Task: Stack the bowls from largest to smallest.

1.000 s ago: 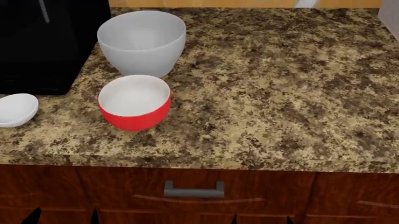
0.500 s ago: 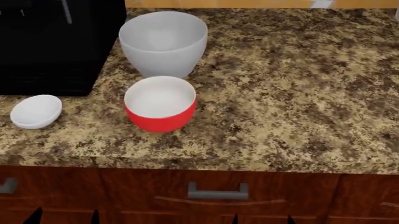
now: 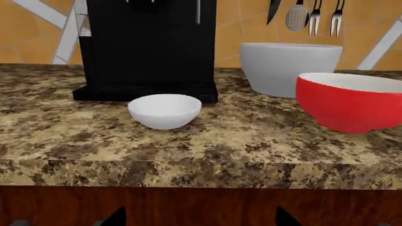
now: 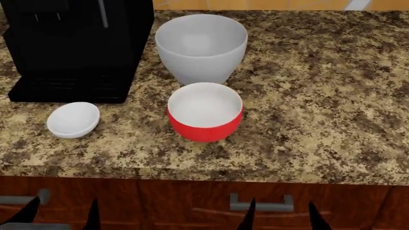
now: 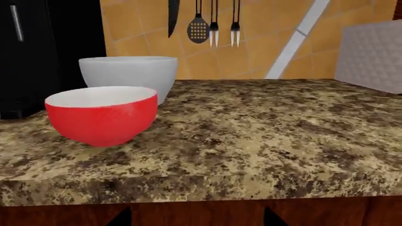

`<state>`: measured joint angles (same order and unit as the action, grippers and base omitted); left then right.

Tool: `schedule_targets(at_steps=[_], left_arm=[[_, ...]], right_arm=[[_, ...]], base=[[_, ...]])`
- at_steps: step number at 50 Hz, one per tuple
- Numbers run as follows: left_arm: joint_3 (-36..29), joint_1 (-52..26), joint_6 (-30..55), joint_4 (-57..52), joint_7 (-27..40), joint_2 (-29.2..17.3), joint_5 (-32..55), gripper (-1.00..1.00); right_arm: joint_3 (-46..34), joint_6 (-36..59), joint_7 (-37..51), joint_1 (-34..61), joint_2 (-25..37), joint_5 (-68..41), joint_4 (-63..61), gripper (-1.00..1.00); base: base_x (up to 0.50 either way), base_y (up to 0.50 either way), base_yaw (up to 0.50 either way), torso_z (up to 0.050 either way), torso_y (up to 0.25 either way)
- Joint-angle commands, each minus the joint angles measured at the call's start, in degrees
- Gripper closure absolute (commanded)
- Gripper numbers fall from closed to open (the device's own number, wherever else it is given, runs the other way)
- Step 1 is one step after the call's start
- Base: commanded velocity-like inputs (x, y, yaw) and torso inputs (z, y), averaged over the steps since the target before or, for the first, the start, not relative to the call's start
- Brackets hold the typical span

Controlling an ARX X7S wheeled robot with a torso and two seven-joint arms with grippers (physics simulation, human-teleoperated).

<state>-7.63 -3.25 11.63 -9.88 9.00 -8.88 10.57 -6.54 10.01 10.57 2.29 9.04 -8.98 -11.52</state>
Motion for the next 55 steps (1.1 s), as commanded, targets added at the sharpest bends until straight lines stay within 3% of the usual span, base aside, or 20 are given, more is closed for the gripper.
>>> schedule_targets(at_steps=[1,5,9,16,29,36,55], left_arm=[[1.9,-7.9,26.4,-21.5,3.7,-4.3,5.2,-1.0],[6.6,-13.9,40.2,-30.5,4.8,-6.2,10.8,-1.0],[7.6,-13.5,43.5,-33.4,5.7,-7.7,11.1,-1.0],[10.1,-12.8,46.5,-37.2,5.5,-11.0,11.9,-1.0],[12.8,-10.7,49.1,-41.1,5.0,-13.2,13.9,-1.0],[12.6,-9.4,44.8,-37.9,3.7,-14.1,12.7,-1.0],[12.5,-7.7,44.8,-38.5,3.9,-14.8,12.9,-1.0]], right_arm=[[3.1,26.3,3.6,8.3,4.8,-5.8,-22.1,-1.0],[3.9,34.9,4.5,12.0,7.8,-6.5,-27.6,-1.0],[7.4,39.1,4.4,12.7,9.3,-8.6,-30.8,-1.0],[9.5,38.4,3.6,9.0,10.6,-9.7,-33.7,-1.0],[13.6,41.6,3.2,7.1,10.5,-13.7,-36.5,-1.0],[12.3,42.4,4.1,7.4,10.8,-13.0,-36.7,-1.0],[15.9,42.9,5.4,6.0,11.5,-13.8,-38.4,-1.0]], base=[[0.0,0.0,0.0,0.0,0.0],[0.0,0.0,0.0,0.0,0.0],[0.0,0.0,0.0,0.0,0.0],[0.25,0.0,0.0,0.0,0.0],[0.32,0.0,0.0,0.0,0.0],[0.32,0.0,0.0,0.0,0.0],[0.34,0.36,0.0,0.0,0.0]])
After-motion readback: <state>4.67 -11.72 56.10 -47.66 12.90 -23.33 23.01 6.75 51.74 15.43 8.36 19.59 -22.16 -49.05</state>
